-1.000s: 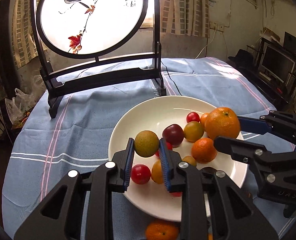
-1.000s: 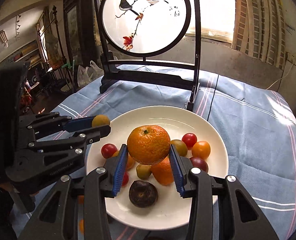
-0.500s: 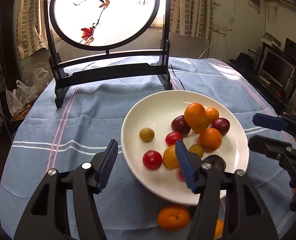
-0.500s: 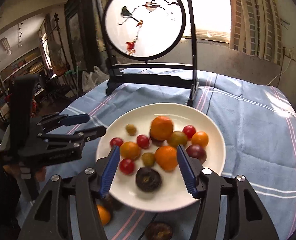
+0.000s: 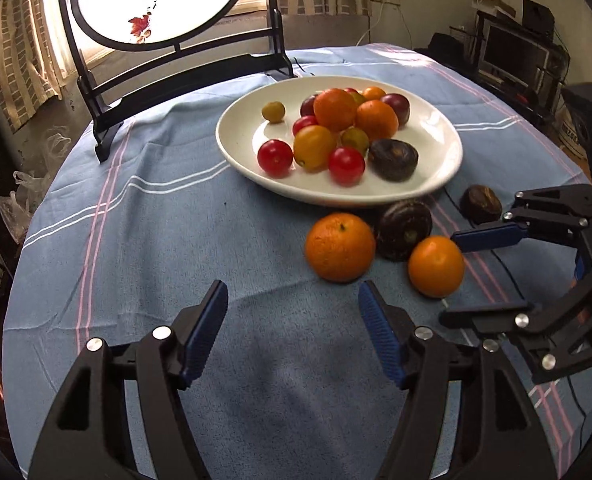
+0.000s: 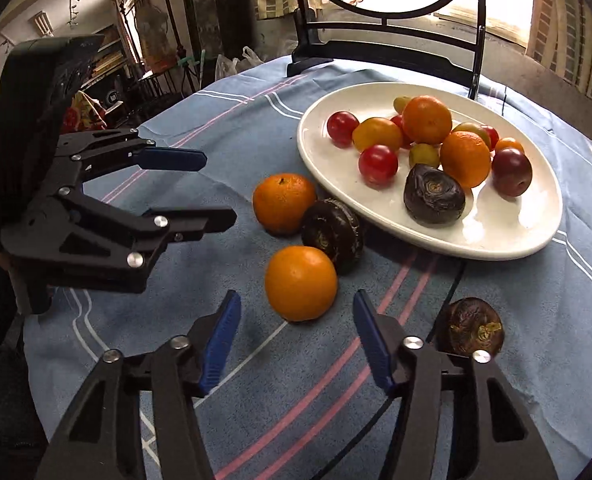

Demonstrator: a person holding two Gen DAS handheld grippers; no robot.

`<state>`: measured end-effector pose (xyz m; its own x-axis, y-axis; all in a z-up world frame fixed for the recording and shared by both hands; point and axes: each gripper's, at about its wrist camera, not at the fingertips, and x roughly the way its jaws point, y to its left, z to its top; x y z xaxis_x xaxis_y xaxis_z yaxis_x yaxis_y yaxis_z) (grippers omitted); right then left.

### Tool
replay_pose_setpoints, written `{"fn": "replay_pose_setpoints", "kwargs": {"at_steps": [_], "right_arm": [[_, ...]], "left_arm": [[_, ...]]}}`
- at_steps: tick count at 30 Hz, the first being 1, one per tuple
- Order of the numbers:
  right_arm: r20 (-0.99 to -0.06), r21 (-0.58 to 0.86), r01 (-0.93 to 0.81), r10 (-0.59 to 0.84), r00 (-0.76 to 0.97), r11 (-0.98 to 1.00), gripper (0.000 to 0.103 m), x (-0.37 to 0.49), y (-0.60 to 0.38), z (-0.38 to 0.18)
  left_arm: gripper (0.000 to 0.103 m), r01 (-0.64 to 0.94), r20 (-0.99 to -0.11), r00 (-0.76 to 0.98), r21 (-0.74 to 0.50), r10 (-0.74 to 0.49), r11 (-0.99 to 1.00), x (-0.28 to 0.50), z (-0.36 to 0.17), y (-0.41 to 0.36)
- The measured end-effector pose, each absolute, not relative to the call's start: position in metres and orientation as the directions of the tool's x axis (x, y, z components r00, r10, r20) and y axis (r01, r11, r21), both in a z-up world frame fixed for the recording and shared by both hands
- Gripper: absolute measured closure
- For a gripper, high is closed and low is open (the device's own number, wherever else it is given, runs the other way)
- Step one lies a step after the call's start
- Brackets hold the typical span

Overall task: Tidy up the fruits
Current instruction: 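Return both tools to the loose oranges on the cloth, then place an orange on the plate with the left tool while the right places another orange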

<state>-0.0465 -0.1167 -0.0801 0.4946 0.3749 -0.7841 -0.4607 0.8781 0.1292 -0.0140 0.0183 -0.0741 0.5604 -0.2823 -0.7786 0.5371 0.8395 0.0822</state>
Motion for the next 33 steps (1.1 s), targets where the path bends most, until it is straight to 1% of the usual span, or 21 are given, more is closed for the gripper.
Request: {"fn": "replay_pose_setpoints", "kwargs": {"at_steps": [1,2,5,9,10,13,15,18,24,33], "right_arm": [[-0.789,0.112,-0.462,0.361,0.497,0.880,0.064,-0.045,-0.114,-0.081],[-0.790,0.098,-0.466,0.353,0.501,0.880,0.067,-0.046,-0.113,-0.081],[-0.793,0.083,-0.471,0.344,0.503,0.878,0.067,-0.052,-0.115,-0.079],[-0.788,0.097,-0.452,0.346,0.509,0.887,0.067,-0.057,-0.128,-0.075],[-0.788,0.104,-0.447,0.348,0.508,0.888,0.067,-0.058,-0.131,-0.075],[-0.789,0.118,-0.436,0.351,0.505,0.892,0.067,-0.059,-0.138,-0.076],[-0.790,0.120,-0.433,0.350,0.503,0.894,0.067,-0.060,-0.139,-0.079],[-0.790,0.121,-0.433,0.351,0.502,0.893,0.067,-0.063,-0.140,-0.080],[-0.779,0.099,-0.441,0.345,0.523,0.892,0.067,-0.073,-0.145,-0.067],[-0.657,0.031,-0.370,0.298,0.692,0.929,0.067,-0.050,-0.172,0.009]], "left_arm": [[0.037,0.548,-0.782,0.551,0.077,-0.290,0.833,-0.014,-0.077,0.016],[0.037,0.557,-0.783,0.546,0.073,-0.298,0.827,-0.014,-0.078,0.013],[0.037,0.580,-0.781,0.539,0.075,-0.314,0.811,-0.009,-0.082,0.001],[0.037,0.608,-0.778,0.532,0.077,-0.333,0.790,0.001,-0.085,-0.014],[0.039,0.615,-0.781,0.528,0.079,-0.335,0.785,0.003,-0.087,-0.016],[0.059,0.632,-0.798,0.494,0.057,-0.346,0.773,0.009,-0.093,-0.018],[0.060,0.626,-0.796,0.493,0.043,-0.352,0.779,0.009,-0.092,-0.017],[0.061,0.617,-0.787,0.510,0.054,-0.347,0.785,0.004,-0.087,-0.014],[0.061,0.604,-0.746,0.560,0.068,-0.361,0.794,-0.011,-0.058,-0.003],[0.061,0.527,-0.635,0.676,0.062,-0.373,0.848,0.016,0.012,-0.013]]}}
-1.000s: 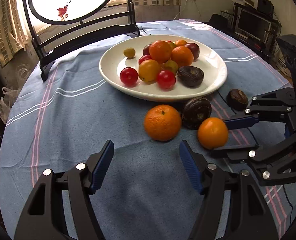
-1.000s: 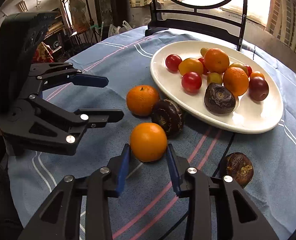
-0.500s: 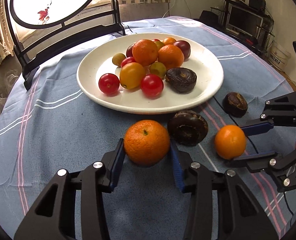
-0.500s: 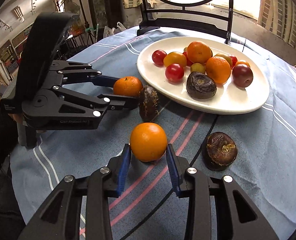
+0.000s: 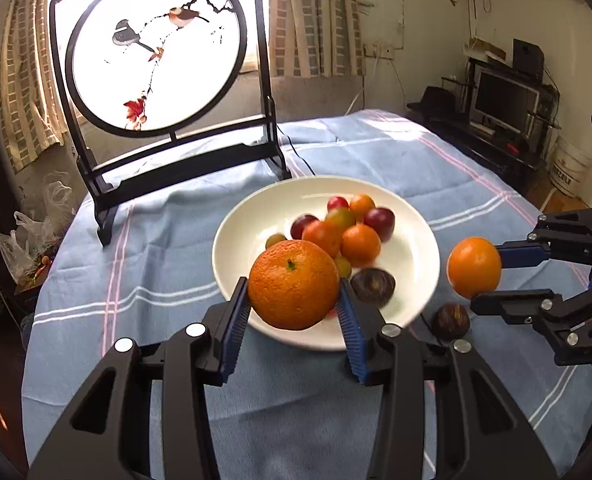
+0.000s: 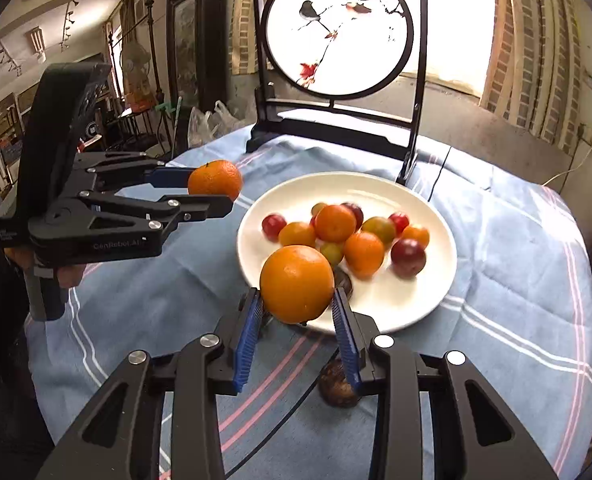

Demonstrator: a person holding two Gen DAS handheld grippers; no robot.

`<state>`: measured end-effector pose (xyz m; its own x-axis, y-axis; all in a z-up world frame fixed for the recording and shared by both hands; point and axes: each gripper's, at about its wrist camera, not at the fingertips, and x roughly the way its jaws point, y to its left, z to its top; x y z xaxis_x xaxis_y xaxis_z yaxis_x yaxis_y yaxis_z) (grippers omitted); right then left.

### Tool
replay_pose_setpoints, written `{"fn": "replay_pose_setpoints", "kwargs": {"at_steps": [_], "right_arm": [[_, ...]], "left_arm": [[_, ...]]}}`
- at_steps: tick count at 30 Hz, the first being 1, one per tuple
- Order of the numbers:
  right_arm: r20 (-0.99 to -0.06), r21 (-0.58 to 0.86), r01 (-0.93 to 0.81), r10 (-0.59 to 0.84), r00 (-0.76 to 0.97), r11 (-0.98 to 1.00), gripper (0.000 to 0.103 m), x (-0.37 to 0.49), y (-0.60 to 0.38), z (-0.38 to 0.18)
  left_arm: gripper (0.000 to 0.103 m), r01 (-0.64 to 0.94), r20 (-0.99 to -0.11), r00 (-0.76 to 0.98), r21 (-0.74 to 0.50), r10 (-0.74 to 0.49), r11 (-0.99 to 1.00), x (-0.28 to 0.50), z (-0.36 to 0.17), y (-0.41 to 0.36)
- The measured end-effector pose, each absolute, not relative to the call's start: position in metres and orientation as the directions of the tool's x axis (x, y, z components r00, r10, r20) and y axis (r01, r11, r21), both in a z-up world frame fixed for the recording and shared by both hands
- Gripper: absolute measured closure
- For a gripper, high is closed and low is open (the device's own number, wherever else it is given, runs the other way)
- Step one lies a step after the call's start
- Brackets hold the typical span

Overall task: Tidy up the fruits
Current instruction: 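Place an orange on the plate with the left tool while the right places another orange, then grasp a dark plum with the left tool while the right grasps another dark plum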

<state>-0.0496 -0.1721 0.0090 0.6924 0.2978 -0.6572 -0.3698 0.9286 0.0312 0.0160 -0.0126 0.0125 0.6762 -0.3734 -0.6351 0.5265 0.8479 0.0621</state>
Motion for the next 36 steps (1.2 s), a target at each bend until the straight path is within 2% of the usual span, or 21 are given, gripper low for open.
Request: {"fn": "replay_pose_setpoints", "kwargs": {"at_steps": [6,15,25,27,28,34,35,36], "right_arm": [[-0.624,0.044,-0.308,0.267,0.734,0.950,0.067,-0.006,-0.189,0.022],[-0.658,0.091,-0.265,0.258,0.708,0.960,0.067,0.050,-0.194,-0.005],[-0.667,0.096,-0.259,0.255,0.700,0.961,0.066,0.075,-0.190,-0.012],[-0.656,0.076,-0.246,0.234,0.718,0.966,0.051,0.074,-0.189,-0.010],[-0.642,0.075,-0.238,0.229,0.731,0.968,0.049,0.072,-0.191,-0.007],[-0.607,0.095,-0.251,0.255,0.752,0.963,0.045,0.044,-0.204,0.008],[-0.607,0.094,-0.262,0.263,0.750,0.961,0.043,0.036,-0.206,0.009],[-0.611,0.093,-0.276,0.274,0.743,0.957,0.036,0.026,-0.208,0.008]], "left_arm": [[0.061,0.470,-0.614,0.715,0.065,-0.336,0.880,0.050,0.024,-0.032],[0.061,0.404,-0.653,0.720,0.121,-0.233,0.907,0.090,-0.010,-0.050],[0.060,0.378,-0.687,0.697,0.109,-0.205,0.919,0.107,-0.027,-0.051],[0.048,0.372,-0.684,0.700,0.108,-0.203,0.922,0.107,-0.027,-0.050],[0.032,0.363,-0.672,0.713,0.114,-0.197,0.925,0.105,-0.026,-0.049],[0.029,0.379,-0.639,0.740,0.137,-0.210,0.915,0.085,-0.015,-0.045],[0.029,0.380,-0.635,0.742,0.139,-0.212,0.914,0.080,-0.014,-0.041],[0.029,0.380,-0.635,0.743,0.137,-0.214,0.915,0.075,-0.013,-0.037]]}}
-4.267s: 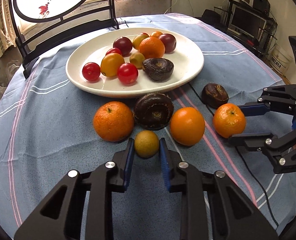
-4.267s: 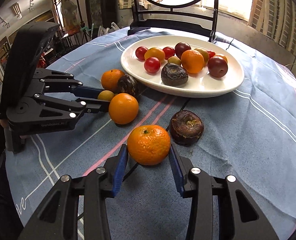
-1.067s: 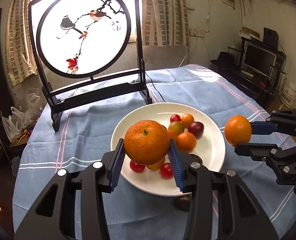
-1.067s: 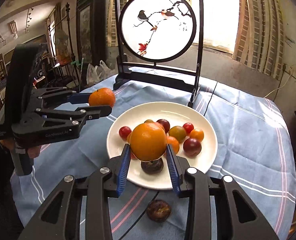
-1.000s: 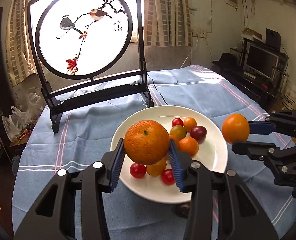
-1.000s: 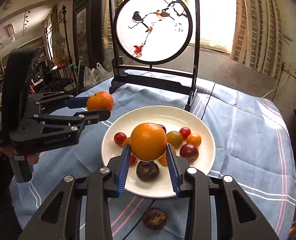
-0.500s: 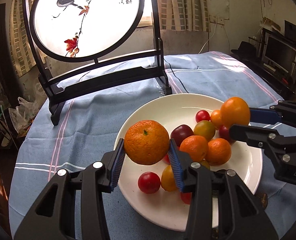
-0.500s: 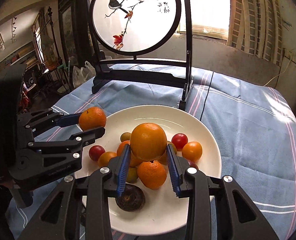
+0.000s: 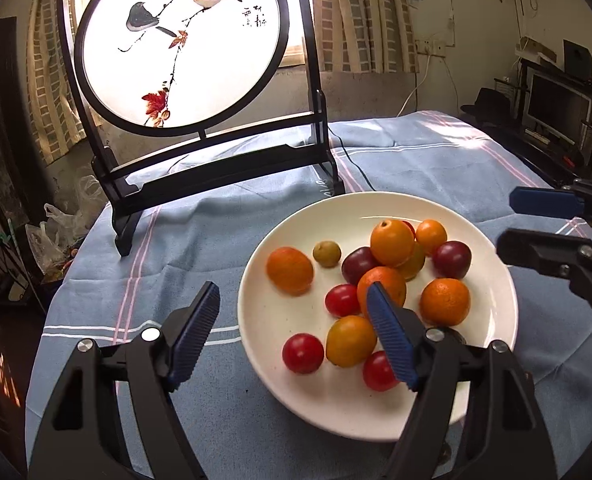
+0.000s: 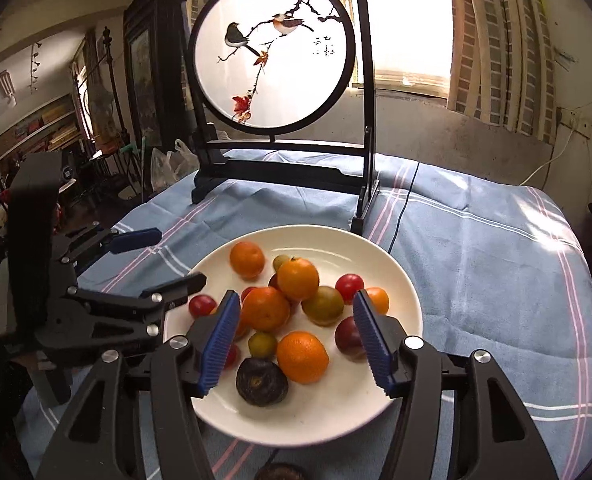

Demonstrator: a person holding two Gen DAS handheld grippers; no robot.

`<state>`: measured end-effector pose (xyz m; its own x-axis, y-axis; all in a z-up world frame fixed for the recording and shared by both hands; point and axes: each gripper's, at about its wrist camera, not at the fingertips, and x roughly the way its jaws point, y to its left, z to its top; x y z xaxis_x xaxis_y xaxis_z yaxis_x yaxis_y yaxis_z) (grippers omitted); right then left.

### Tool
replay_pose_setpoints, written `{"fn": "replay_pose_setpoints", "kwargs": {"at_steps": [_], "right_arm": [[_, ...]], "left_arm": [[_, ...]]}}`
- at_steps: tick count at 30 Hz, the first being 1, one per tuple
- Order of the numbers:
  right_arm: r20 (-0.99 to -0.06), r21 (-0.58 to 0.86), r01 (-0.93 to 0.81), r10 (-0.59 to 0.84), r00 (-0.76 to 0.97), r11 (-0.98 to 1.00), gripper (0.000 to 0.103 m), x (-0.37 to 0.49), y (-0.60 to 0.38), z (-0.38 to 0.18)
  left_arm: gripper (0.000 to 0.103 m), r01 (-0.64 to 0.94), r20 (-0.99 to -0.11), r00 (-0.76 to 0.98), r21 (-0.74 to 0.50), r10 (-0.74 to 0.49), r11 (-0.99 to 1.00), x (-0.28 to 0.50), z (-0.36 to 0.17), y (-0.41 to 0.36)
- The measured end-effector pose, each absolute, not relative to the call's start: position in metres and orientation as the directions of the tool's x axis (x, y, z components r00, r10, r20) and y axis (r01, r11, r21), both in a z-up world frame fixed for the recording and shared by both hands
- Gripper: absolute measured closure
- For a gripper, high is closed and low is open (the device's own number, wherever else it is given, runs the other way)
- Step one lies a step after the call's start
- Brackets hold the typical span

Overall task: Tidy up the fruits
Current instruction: 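Grasp a dark plum with the left tool while the right grasps another dark plum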

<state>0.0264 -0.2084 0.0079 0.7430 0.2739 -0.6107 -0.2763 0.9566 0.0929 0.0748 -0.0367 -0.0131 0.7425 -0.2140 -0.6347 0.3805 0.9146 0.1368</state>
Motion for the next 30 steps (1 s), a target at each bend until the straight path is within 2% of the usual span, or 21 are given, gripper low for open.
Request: {"fn": "replay_pose_setpoints", "kwargs": {"at_steps": [7,16,17,18,23,24,26,28,30], "right_arm": [[-0.701,0.031,-0.347,0.268,0.662,0.937,0.034,-0.039,-0.211,-0.031],[-0.785,0.034,-0.361,0.248,0.567,0.932,0.035,-0.038,-0.201,-0.084],[-0.785,0.032,-0.361,0.247,0.568,0.932,0.045,-0.038,-0.200,-0.086],[-0.788,0.033,-0.365,0.249,0.563,0.930,0.059,-0.036,-0.200,-0.088],[-0.784,0.014,-0.357,0.232,0.576,0.934,0.062,-0.039,-0.202,-0.086],[-0.780,0.025,-0.356,0.241,0.577,0.934,0.062,-0.040,-0.204,-0.084],[-0.773,0.034,-0.353,0.249,0.584,0.935,0.062,-0.042,-0.208,-0.080],[-0.770,0.036,-0.350,0.250,0.588,0.936,0.062,-0.045,-0.209,-0.077],[-0.768,0.040,-0.351,0.253,0.588,0.936,0.062,-0.050,-0.208,-0.077]], "left_arm": [[0.029,0.444,-0.659,0.707,0.131,-0.256,0.887,0.023,-0.025,-0.017],[0.029,0.582,-0.745,0.592,0.130,-0.309,0.802,-0.029,-0.071,-0.047],[0.029,0.584,-0.752,0.586,0.133,-0.302,0.801,-0.028,-0.076,-0.050],[0.029,0.582,-0.758,0.581,0.133,-0.297,0.802,-0.026,-0.079,-0.052],[0.029,0.554,-0.775,0.559,0.086,-0.294,0.828,-0.008,-0.087,-0.059],[0.031,0.551,-0.776,0.558,0.082,-0.294,0.831,-0.006,-0.087,-0.060],[0.049,0.547,-0.783,0.551,0.076,-0.290,0.834,-0.004,-0.089,-0.062],[0.062,0.552,-0.790,0.533,0.052,-0.304,0.832,-0.005,-0.089,-0.061],[0.062,0.547,-0.787,0.543,0.069,-0.292,0.834,-0.010,-0.088,-0.060]]}}
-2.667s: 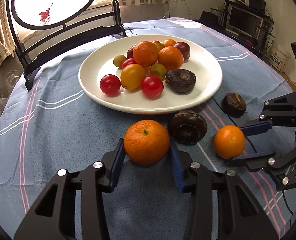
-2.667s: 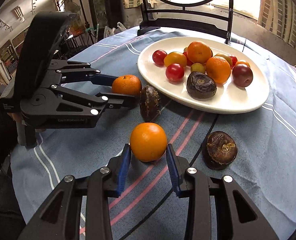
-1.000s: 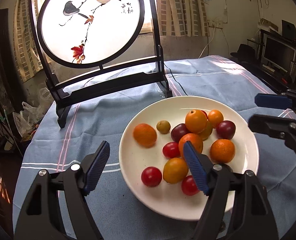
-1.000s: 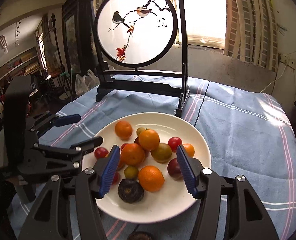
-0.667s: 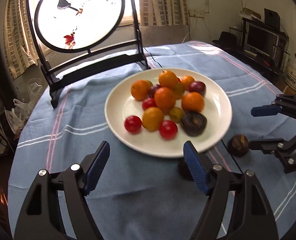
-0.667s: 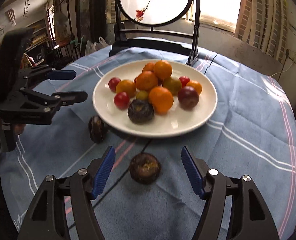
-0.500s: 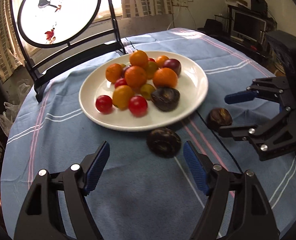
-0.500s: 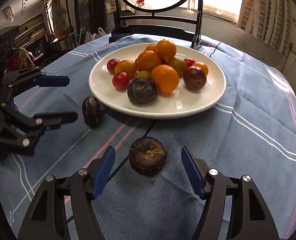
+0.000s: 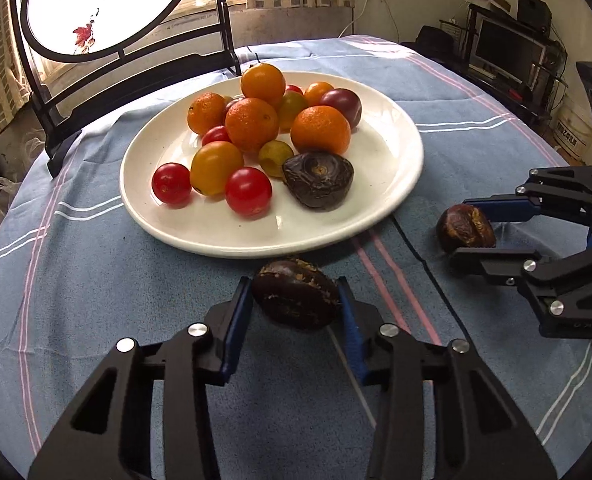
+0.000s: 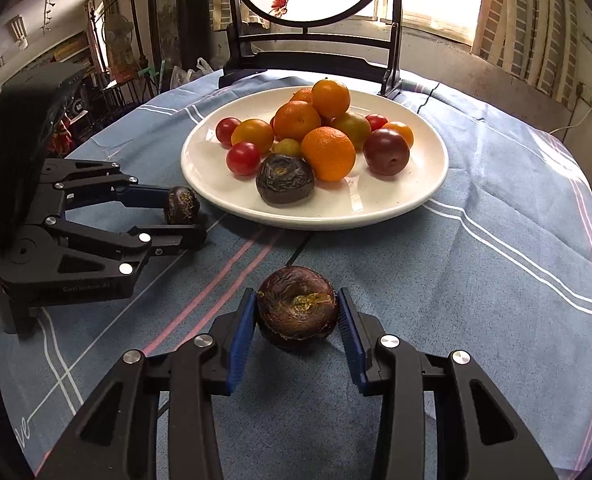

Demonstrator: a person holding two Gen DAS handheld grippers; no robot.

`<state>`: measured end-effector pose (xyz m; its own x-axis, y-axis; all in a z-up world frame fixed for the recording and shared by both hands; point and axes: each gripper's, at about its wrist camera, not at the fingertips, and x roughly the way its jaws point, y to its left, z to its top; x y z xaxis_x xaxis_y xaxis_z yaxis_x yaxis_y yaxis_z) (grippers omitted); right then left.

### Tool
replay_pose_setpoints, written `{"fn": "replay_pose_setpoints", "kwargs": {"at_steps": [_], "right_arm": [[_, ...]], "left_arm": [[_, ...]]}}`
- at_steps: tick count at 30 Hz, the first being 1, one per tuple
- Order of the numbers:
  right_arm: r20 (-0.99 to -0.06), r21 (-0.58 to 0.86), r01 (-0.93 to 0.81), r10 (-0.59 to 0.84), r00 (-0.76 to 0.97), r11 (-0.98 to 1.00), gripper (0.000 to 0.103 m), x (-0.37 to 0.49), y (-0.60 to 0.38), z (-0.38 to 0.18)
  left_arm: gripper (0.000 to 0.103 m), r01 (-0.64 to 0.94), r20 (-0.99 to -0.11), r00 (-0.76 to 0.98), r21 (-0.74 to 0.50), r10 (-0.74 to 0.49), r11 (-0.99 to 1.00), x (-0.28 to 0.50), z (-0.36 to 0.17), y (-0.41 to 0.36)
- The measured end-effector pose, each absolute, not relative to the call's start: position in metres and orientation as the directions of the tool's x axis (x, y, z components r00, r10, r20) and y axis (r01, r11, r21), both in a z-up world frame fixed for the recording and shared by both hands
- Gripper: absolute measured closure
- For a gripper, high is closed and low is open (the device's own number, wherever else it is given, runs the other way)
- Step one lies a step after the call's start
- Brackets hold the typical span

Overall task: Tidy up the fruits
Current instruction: 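Grasp a dark plum with the left tool while the right grasps another dark plum, then carry the dark plums toward the plate with both tools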

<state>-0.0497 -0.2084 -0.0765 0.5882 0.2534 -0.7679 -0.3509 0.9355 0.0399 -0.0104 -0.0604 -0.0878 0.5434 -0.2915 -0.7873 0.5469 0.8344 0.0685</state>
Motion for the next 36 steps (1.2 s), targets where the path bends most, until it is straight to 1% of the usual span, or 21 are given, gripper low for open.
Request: {"fn": "replay_pose_setpoints", "kwargs": {"at_steps": [3,8,12,30,36], "right_arm": [[-0.768,0.043,-0.368,0.267,0.582,0.929,0.062,-0.059,-0.204,-0.075],[-0.768,0.043,-0.387,0.278,0.577,0.921,0.062,-0.073,-0.194,-0.073],[-0.764,0.051,-0.396,0.291,0.576,0.917,0.062,-0.080,-0.188,-0.070],[-0.788,0.048,-0.465,0.320,0.526,0.884,0.062,-0.096,-0.155,-0.074],[-0.778,0.054,-0.467,0.330,0.534,0.883,0.062,-0.096,-0.150,-0.071]], "left_arm": [[0.062,0.551,-0.782,0.549,0.071,-0.297,0.831,-0.021,-0.083,-0.057],[0.062,0.529,-0.743,0.613,0.134,-0.269,0.838,-0.040,-0.065,-0.054],[0.062,0.512,-0.726,0.637,0.146,-0.261,0.846,-0.047,-0.055,-0.051],[0.062,0.499,-0.733,0.631,0.134,-0.253,0.856,-0.053,-0.054,-0.039],[0.062,0.493,-0.738,0.629,0.134,-0.246,0.860,-0.049,-0.058,-0.037]]}}
